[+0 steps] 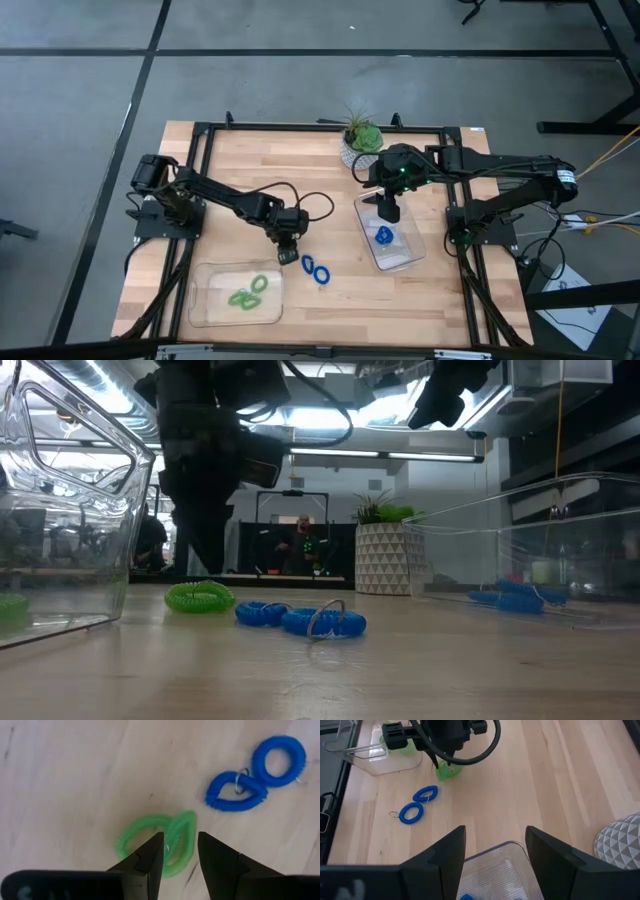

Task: Sort spring keychains
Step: Put the green spring keychain into the left transparent bin

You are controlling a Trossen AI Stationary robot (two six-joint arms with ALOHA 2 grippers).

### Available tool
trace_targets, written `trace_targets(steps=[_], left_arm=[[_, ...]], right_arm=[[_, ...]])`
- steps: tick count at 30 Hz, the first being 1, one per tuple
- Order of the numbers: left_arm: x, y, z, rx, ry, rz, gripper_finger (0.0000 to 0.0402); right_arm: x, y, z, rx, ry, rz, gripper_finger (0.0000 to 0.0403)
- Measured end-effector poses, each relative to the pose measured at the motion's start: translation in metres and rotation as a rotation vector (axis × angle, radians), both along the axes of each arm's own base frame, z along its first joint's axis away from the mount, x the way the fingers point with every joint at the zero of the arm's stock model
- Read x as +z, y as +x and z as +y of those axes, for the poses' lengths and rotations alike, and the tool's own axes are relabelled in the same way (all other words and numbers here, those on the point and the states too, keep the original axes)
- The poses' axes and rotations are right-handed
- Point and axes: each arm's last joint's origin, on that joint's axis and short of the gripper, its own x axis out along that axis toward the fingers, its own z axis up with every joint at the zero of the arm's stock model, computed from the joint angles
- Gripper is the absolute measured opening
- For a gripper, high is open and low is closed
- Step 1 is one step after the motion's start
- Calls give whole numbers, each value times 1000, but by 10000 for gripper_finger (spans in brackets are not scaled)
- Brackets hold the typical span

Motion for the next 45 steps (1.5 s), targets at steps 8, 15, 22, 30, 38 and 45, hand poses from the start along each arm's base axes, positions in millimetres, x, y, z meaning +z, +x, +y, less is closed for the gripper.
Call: trace_targets(steps=[8,15,22,30,38,45], left_arm=[[-3,-3,0,-83,2,33,115],[-6,-9,0,-101,22,95,115],[-16,-5,0,-116,16,118,115],[-17,-4,0,-121,15,113,115],[-17,-4,2,-76,39,115,115],[-16,-3,7,-8,-11,117,115]], right_arm=[[0,0,0,0,0,0,205],[0,0,0,0,0,1,205],[0,0,0,0,0,0,205],[0,0,0,0,1,0,205],[0,0,0,-2,3,0,205],[0,0,0,-3,3,0,205]])
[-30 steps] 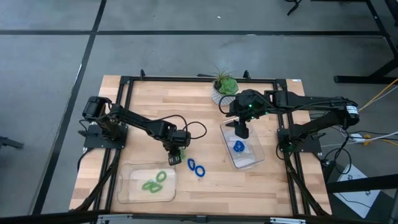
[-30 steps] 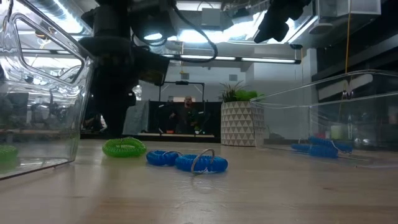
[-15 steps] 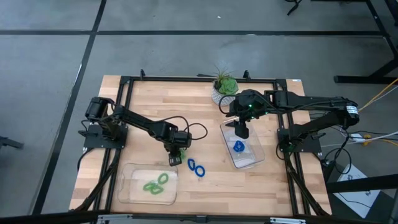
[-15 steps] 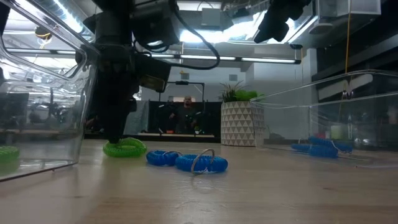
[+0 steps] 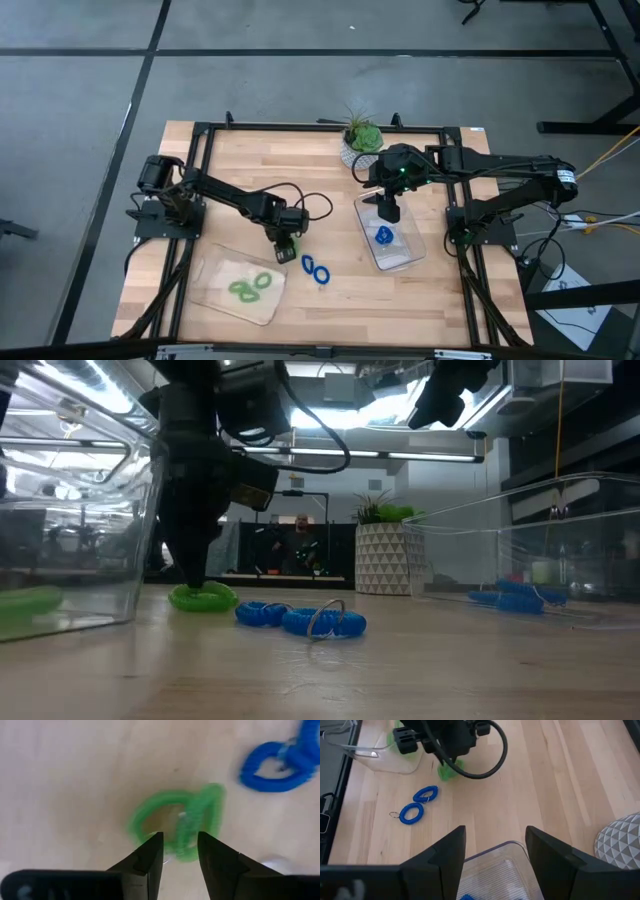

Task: Sort spring keychains
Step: Put the green spring keychain into the left transparent bin

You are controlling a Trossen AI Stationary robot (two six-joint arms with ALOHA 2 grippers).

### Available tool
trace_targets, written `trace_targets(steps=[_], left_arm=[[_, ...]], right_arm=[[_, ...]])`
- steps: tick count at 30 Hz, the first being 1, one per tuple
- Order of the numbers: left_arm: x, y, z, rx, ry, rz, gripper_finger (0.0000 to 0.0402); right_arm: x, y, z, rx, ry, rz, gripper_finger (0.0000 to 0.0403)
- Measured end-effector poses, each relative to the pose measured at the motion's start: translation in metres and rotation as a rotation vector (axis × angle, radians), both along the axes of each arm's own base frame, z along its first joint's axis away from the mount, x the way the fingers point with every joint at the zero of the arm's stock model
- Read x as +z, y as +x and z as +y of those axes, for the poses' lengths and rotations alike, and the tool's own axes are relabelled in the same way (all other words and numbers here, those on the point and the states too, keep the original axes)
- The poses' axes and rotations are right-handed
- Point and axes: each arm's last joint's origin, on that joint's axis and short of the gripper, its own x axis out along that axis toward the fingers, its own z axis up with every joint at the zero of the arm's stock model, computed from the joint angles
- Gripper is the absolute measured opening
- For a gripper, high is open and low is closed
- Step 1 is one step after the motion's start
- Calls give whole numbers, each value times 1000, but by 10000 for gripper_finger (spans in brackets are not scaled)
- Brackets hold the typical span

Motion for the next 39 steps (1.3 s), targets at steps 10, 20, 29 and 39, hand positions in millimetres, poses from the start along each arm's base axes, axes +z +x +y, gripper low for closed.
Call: trace_targets(steps=[10,20,29,39], left_arm=[[11,0,1,111,-67,-20,115],[10,1,16,342,-17,-9,98],[10,-1,15,278,62,-8,92],[8,-2,15,247,79,8,133]], right_arm=[[0,0,0,0,0,0,205],[0,0,0,2,-2,0,205],[0,0,0,3,-2,0,205],[0,0,0,3,-3,0,205]])
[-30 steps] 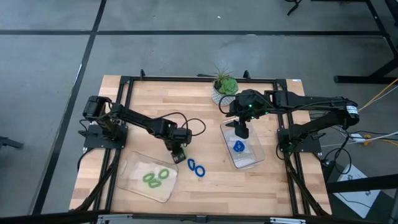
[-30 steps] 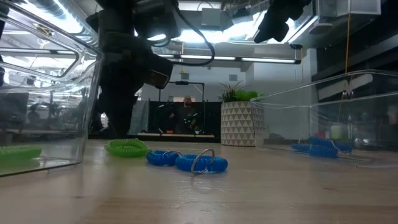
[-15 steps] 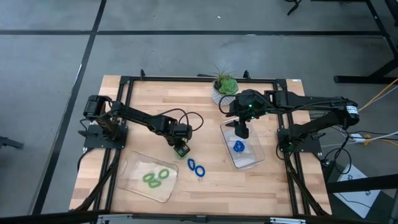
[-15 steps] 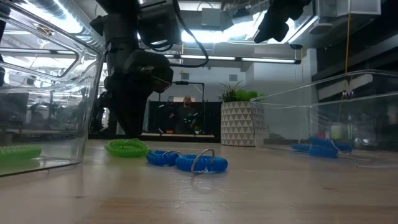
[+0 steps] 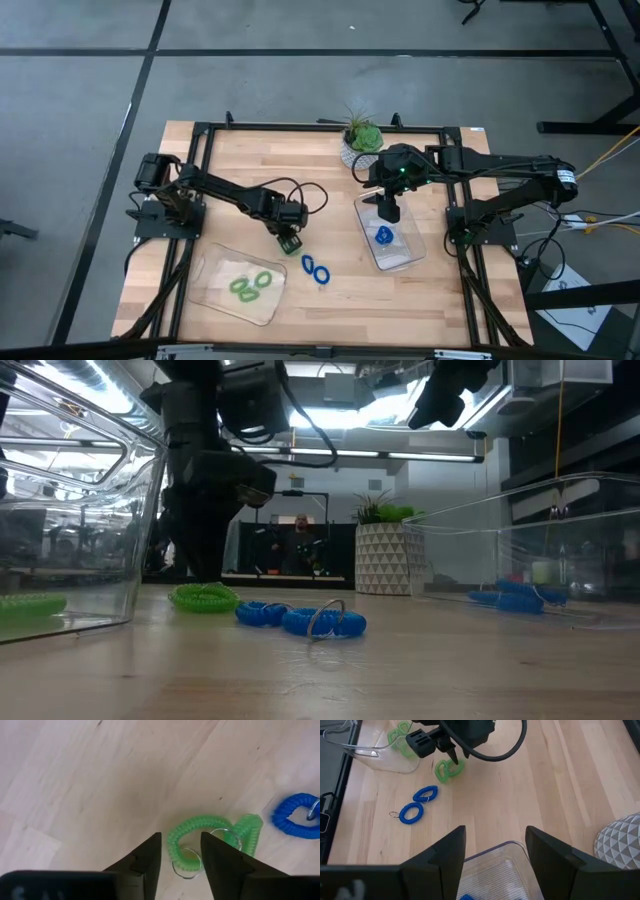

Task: Sort spring keychains
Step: Put the green spring keychain into the left transparent bin

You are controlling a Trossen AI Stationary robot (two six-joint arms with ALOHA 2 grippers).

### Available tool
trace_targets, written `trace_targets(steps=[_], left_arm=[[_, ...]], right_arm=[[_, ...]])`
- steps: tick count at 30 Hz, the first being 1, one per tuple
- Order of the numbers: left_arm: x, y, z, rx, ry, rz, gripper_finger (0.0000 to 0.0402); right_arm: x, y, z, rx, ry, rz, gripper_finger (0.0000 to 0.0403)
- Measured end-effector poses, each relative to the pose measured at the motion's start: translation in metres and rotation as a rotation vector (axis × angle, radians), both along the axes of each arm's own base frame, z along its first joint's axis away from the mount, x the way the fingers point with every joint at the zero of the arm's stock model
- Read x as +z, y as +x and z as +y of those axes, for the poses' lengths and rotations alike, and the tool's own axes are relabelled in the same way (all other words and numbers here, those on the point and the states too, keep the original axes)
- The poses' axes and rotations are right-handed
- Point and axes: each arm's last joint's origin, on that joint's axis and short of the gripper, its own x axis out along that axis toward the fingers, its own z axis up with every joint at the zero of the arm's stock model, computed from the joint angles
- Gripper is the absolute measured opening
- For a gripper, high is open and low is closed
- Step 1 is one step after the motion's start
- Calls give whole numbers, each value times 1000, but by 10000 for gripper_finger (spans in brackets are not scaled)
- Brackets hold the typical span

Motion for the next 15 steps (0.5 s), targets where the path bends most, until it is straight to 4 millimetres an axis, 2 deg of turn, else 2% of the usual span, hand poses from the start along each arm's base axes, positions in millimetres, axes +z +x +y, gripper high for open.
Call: trace_targets(steps=[8,15], left_arm=[[-5,-7,0,-1,2,49,174],[-10,-10,1,16,13,57,180]], right_arm=[[0,0,0,0,0,-1,205],[0,0,0,0,0,0,205]])
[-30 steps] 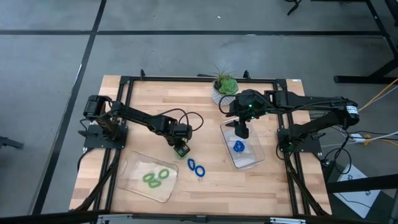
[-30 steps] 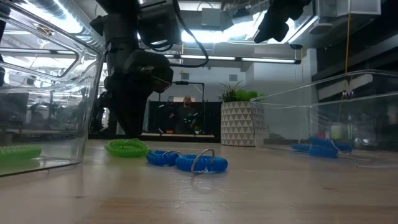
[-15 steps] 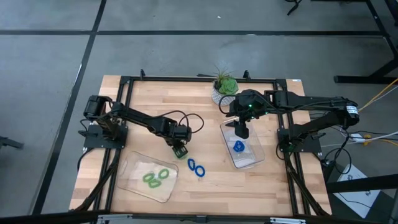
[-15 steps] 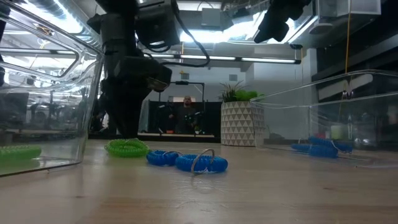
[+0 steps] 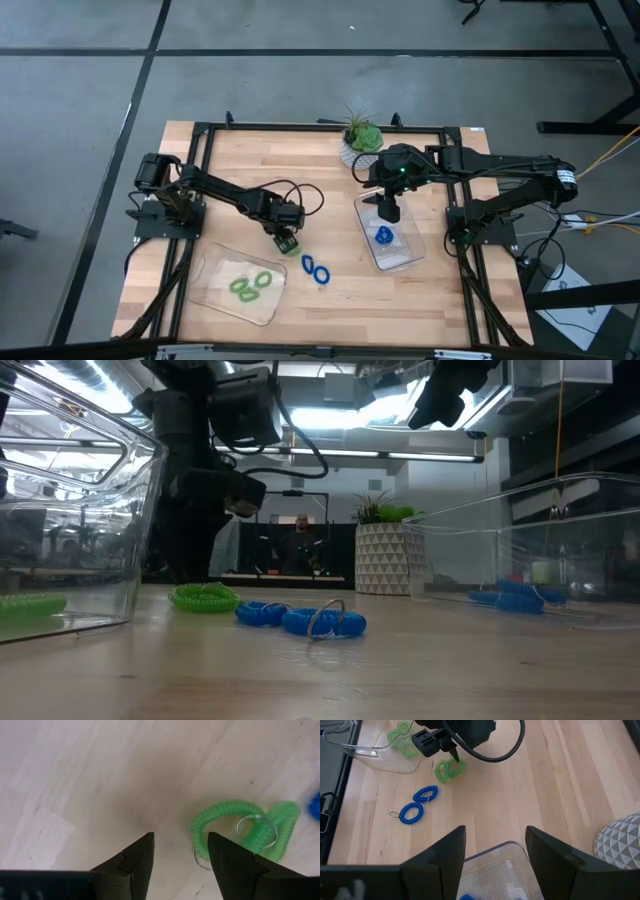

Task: Sort spring keychains
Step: Put the green spring keychain into the left transparent bin

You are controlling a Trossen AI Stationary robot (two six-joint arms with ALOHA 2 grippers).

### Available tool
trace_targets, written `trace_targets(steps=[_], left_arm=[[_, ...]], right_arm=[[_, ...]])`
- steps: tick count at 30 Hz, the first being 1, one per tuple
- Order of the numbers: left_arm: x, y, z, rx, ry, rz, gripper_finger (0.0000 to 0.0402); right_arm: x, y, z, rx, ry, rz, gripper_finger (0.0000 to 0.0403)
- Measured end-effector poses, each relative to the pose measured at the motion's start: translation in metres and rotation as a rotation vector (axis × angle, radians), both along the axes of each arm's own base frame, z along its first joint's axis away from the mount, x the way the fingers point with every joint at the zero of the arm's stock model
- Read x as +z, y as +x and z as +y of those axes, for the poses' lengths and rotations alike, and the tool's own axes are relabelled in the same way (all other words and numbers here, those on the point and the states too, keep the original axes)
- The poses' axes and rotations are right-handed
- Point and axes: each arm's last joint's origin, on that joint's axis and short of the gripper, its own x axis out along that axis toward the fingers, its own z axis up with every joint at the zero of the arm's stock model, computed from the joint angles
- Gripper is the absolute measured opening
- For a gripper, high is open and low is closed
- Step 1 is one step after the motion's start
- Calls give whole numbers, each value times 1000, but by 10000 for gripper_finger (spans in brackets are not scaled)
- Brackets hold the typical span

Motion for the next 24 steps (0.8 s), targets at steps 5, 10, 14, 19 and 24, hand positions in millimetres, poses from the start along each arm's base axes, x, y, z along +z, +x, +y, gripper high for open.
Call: trace_targets(steps=[5,10,14,19,24], left_arm=[[0,2,1,17,29,-20,180],[-5,7,-4,2,16,-48,180],[-14,10,-12,-51,36,-34,180],[-22,9,-15,-65,54,8,180],[-22,8,-14,-60,98,22,173]], right_arm=[[0,0,0,0,0,-2,205],[1,1,0,0,-1,-11,205],[1,1,0,0,-2,-16,205],[1,1,0,0,-2,-16,205],[1,1,0,0,-2,-15,205]])
